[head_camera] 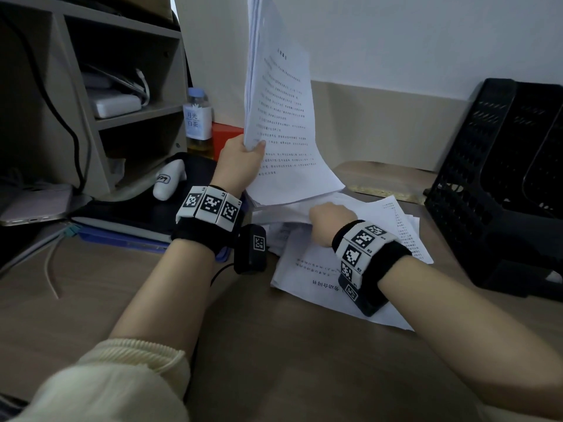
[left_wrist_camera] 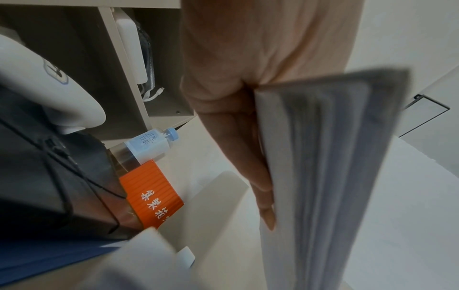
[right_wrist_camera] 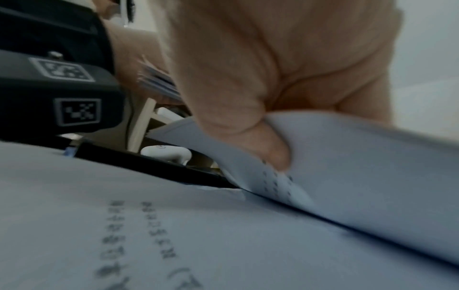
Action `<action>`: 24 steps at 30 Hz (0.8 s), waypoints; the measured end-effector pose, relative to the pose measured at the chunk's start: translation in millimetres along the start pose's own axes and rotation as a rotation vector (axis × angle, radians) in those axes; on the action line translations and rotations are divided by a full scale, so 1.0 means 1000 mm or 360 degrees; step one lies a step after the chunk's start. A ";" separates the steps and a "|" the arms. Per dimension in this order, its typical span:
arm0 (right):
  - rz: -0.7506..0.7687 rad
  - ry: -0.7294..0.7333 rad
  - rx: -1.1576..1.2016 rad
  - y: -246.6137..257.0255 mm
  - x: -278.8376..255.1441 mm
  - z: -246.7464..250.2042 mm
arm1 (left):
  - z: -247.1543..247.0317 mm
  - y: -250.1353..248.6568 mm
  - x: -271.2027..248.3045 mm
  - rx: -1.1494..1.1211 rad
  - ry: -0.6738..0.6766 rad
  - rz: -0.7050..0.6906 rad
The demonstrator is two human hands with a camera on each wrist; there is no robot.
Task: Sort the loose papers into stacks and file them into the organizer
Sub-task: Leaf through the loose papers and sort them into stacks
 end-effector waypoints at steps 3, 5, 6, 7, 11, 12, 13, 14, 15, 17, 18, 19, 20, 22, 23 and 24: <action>-0.0160 -0.0325 0.0239 -0.021 0.003 0.023 | 0.002 -0.001 0.000 -0.0093 -0.0095 -0.0010; -0.0268 -0.0490 0.0475 -0.037 0.003 0.032 | 0.003 0.000 0.001 -0.0205 -0.0157 -0.0009; -0.0314 -0.0577 0.0623 -0.045 0.003 0.035 | 0.004 -0.001 0.001 -0.0257 -0.0177 -0.0007; -0.0361 -0.0683 0.0809 -0.054 0.003 0.038 | 0.005 -0.001 0.000 -0.0289 -0.0191 -0.0012; -0.0485 -0.1279 0.1672 -0.086 -0.008 0.050 | 0.011 0.000 0.002 -0.0289 -0.0262 -0.0035; -0.0498 -0.1428 0.1818 -0.093 -0.012 0.052 | 0.012 -0.001 0.001 -0.0269 -0.0283 -0.0045; -0.0516 -0.1553 0.1919 -0.097 -0.017 0.053 | 0.013 -0.002 0.001 -0.0236 -0.0303 -0.0063; -0.0538 -0.1657 0.1989 -0.101 -0.022 0.052 | 0.014 -0.003 0.001 -0.0185 -0.0323 -0.0075; -0.0573 -0.1742 0.2049 -0.103 -0.026 0.051 | 0.015 -0.004 0.001 -0.0122 -0.0344 -0.0091; -0.0646 -0.1884 0.2211 -0.110 -0.032 0.042 | 0.017 -0.003 0.000 0.0036 -0.0382 -0.0104; -0.0678 -0.1909 0.2284 -0.112 -0.033 0.037 | 0.018 -0.003 -0.001 0.0114 -0.0389 -0.0097; -0.0696 -0.1908 0.2334 -0.114 -0.033 0.032 | 0.018 0.000 0.000 0.0179 -0.0382 -0.0088; -0.0686 -0.1913 0.2377 -0.114 -0.033 0.028 | 0.017 0.001 0.000 0.0222 -0.0365 -0.0073; -0.0620 -0.1920 0.2475 -0.112 -0.031 0.022 | 0.015 0.004 0.000 0.0254 -0.0320 -0.0042; -0.0603 -0.1921 0.2514 -0.111 -0.032 0.020 | 0.014 0.006 0.001 0.0264 -0.0302 -0.0026; -0.0597 -0.1936 0.2550 -0.110 -0.032 0.018 | 0.014 0.007 0.001 0.0277 -0.0290 -0.0013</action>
Point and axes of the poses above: each hand's wrist, its own x-axis towards the middle knuckle, its own z-axis out of the back of the hand, y = z × x, the point moved 7 cm from there along x, towards the middle knuckle, and after that the axes turned 4 degrees about z, right-handed, at the moved point
